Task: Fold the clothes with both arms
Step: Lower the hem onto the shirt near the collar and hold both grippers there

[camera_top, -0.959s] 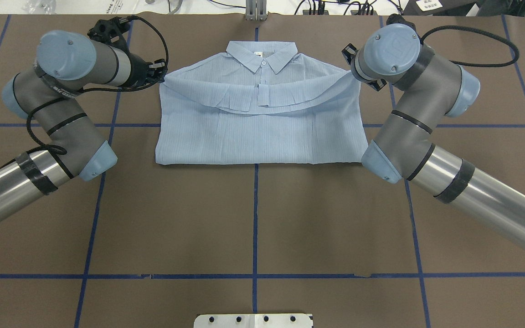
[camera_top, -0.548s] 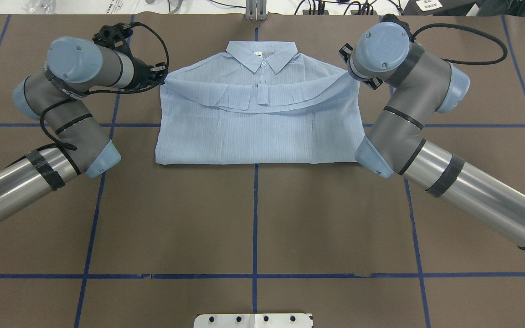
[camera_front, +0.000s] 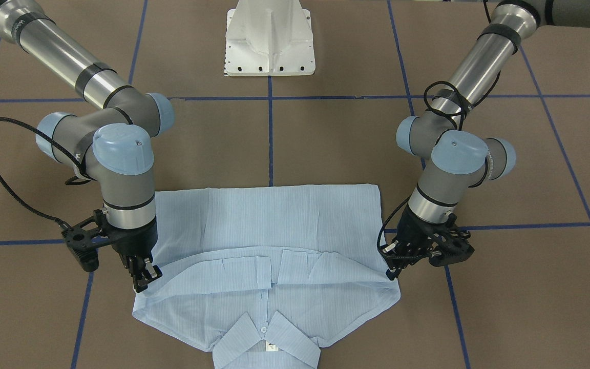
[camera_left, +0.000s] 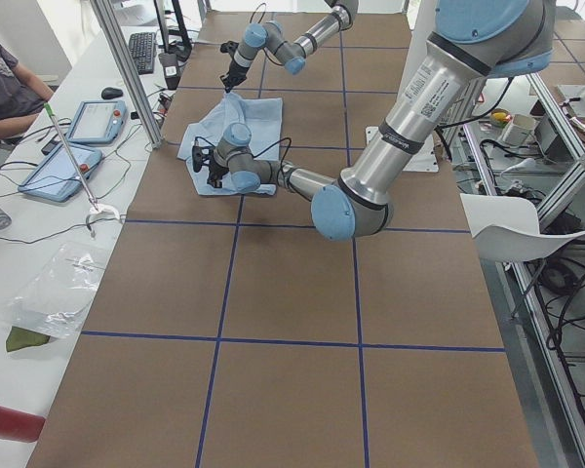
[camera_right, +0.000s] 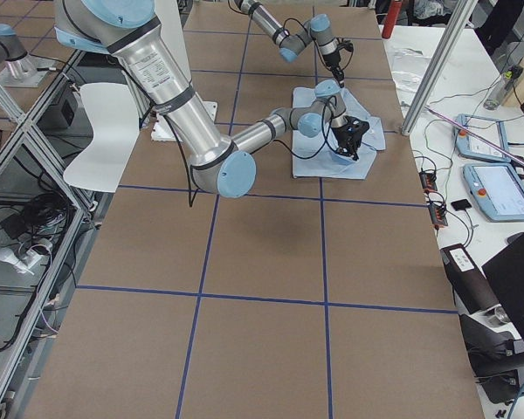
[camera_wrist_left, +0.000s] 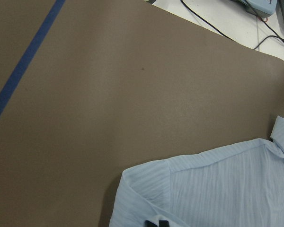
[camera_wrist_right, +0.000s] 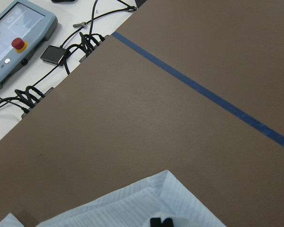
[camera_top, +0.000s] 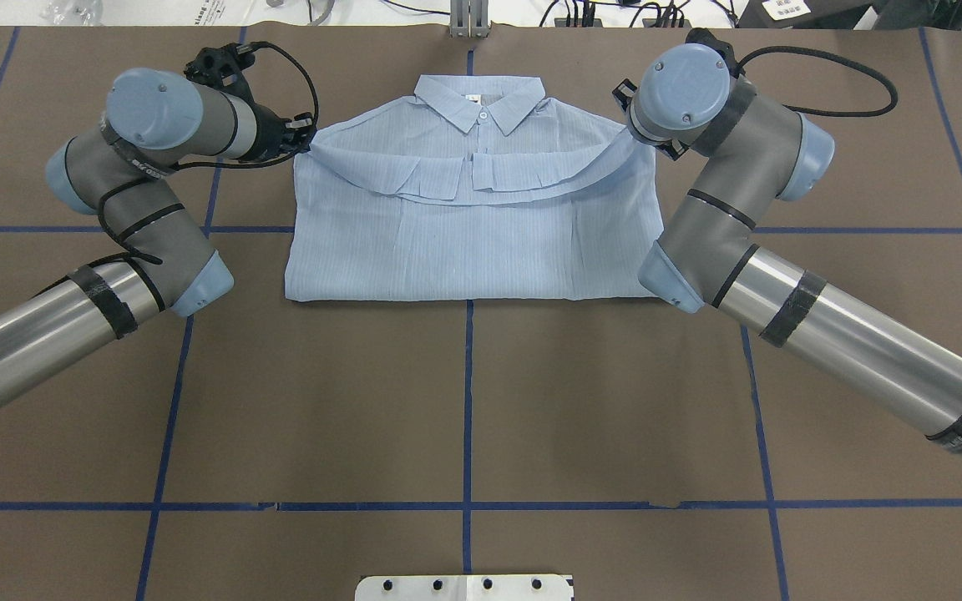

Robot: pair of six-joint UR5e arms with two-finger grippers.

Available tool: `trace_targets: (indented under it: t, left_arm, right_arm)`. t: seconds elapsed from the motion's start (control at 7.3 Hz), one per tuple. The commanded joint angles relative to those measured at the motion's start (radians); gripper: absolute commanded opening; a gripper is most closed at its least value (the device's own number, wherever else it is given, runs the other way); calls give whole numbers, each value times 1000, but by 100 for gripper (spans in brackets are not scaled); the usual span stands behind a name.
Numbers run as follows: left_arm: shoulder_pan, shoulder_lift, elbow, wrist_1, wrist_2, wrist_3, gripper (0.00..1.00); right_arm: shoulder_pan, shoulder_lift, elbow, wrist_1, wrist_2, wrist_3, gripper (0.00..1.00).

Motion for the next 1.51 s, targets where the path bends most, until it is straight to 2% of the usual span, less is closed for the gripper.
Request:
trace_targets:
  t: [0.0, 0.14, 0.41, 0.55, 0.82, 0.96, 1.1, 1.23, 1.37]
  left_arm:
    - [-2, 1, 18, -5, 6, 1, 0]
    - [-2, 1, 19, -5, 20, -1, 0]
    - [-1, -2, 21, -4, 20, -5, 18]
    - [-1, -1, 21, -4, 20, -4, 25]
    - [-4, 1, 19, -7, 20, -4, 34]
    - [-10, 2, 18, -8, 19, -4, 34]
    - [-19, 4, 12, -11, 16, -2, 34]
    - [-22, 7, 6, -11, 14, -4, 34]
    - [-24, 10, 0, -11, 14, -4, 34]
  right_arm:
    - [3, 3, -37, 19, 0, -2, 0]
    - [6, 3, -40, 19, 0, -2, 0]
    - [6, 8, -48, 20, 1, 0, 0]
    - [6, 21, -49, 20, 0, 3, 6]
    - [6, 25, -49, 20, 1, 1, 52]
    - [15, 23, -46, 22, 3, 4, 58]
    - [21, 9, -2, 22, 6, 6, 60]
    - [7, -73, 126, 10, 27, 9, 63]
    - [-28, -209, 261, 19, 38, 10, 64]
